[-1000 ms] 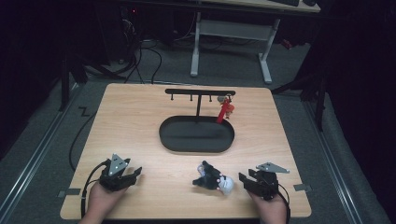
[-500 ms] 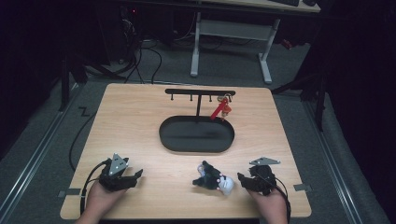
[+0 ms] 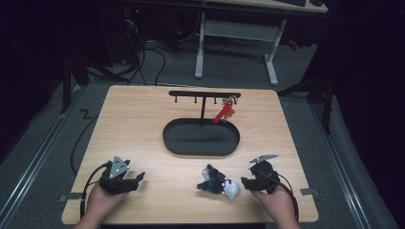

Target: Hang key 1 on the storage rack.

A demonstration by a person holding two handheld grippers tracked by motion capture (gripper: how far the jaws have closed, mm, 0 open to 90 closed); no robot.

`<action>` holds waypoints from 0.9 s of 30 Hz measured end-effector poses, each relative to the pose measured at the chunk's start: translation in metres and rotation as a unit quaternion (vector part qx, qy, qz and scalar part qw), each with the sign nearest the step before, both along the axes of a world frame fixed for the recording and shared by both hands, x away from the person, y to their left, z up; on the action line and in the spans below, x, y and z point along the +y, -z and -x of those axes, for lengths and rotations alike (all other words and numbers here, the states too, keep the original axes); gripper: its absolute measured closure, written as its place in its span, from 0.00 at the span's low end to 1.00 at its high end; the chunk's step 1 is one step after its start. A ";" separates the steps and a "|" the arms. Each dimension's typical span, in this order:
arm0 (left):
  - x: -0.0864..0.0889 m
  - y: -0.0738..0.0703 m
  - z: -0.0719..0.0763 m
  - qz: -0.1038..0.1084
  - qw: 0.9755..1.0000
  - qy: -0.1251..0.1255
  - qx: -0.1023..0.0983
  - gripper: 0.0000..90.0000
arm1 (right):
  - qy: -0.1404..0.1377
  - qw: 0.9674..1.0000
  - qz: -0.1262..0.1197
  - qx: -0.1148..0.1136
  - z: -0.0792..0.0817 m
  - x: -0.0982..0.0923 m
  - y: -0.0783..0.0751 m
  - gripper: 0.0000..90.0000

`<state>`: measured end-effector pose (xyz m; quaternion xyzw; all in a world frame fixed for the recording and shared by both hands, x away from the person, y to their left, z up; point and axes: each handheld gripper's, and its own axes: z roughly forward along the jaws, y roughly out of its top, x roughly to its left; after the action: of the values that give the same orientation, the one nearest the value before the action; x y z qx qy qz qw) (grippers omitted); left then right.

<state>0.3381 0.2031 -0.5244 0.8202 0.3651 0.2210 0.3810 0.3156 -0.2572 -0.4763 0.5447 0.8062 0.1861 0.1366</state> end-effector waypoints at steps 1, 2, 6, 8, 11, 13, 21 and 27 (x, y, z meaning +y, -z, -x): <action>0.000 0.000 0.000 -0.002 1.000 0.002 0.001 0.30 | -0.004 1.000 0.005 0.005 0.000 0.001 0.000 0.47; -0.001 0.000 0.000 -0.003 1.000 0.003 0.000 0.30 | -0.006 1.000 0.010 0.010 -0.001 0.002 0.000 0.47; 0.000 -0.001 0.000 -0.003 1.000 0.002 -0.001 0.30 | -0.014 0.999 0.021 0.027 -0.001 0.003 -0.003 0.46; 0.001 -0.001 -0.001 -0.002 1.000 0.002 -0.001 0.30 | -0.015 0.999 0.025 0.034 -0.002 0.002 -0.005 0.46; 0.001 0.000 -0.002 -0.003 1.000 0.003 0.002 0.30 | -0.021 0.998 0.027 0.049 -0.003 0.000 -0.008 0.46; 0.000 0.000 -0.002 -0.002 1.000 0.005 0.002 0.30 | -0.025 0.998 0.032 0.055 -0.003 -0.001 -0.010 0.46; 0.000 0.000 -0.002 -0.002 1.000 0.008 0.004 0.30 | -0.047 0.994 0.044 0.085 0.000 0.004 -0.017 0.42; -0.001 0.000 -0.001 -0.003 1.000 0.011 0.005 0.30 | -0.054 0.993 0.050 0.092 0.004 0.006 -0.021 0.38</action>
<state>0.3395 0.2025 -0.5243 0.8267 0.3571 0.2137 0.3787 0.3117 -0.2516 -0.4552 0.5081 0.8516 0.1022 0.0787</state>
